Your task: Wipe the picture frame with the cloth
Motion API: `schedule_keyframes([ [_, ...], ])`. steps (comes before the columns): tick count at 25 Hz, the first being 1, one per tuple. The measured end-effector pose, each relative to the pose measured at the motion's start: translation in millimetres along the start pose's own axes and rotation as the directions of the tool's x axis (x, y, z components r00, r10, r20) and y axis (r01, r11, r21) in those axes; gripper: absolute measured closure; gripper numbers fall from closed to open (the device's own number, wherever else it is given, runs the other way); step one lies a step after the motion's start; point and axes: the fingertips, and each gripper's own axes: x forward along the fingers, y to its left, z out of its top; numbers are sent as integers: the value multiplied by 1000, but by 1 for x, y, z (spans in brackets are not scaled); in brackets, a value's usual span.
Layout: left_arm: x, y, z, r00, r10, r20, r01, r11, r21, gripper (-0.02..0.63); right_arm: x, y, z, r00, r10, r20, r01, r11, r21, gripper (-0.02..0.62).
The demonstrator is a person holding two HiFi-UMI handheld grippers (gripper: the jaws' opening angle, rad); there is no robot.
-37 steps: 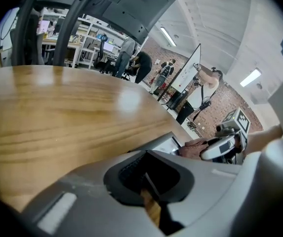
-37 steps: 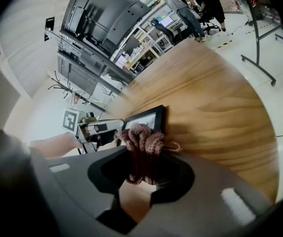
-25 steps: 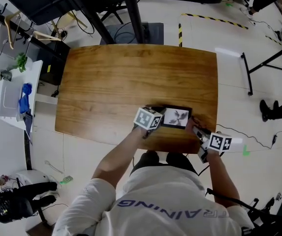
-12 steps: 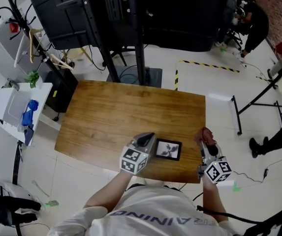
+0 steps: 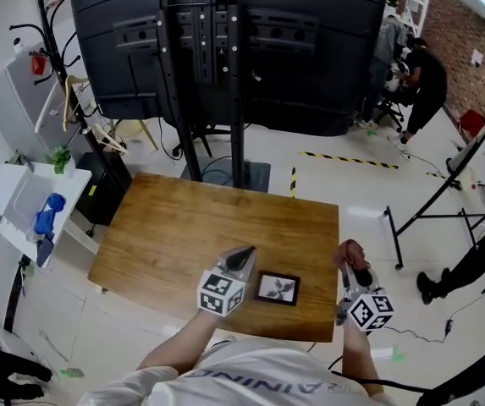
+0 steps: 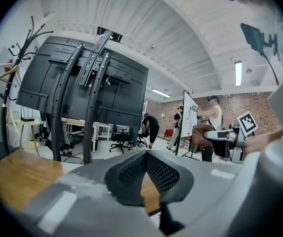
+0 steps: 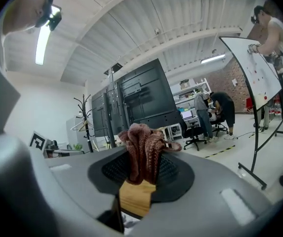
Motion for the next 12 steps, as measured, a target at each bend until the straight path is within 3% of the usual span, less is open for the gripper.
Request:
schedule_keyframes([
  [9, 5, -6, 4, 1000, -2, 20, 3, 1000, -22, 598, -7, -7, 4, 1000, -3, -11, 3, 1000, -14, 485],
  [12, 6, -3, 2, 1000, 10, 12, -10, 999, -30, 600, -6, -4, 5, 1000, 15, -7, -15, 1000, 21, 485],
])
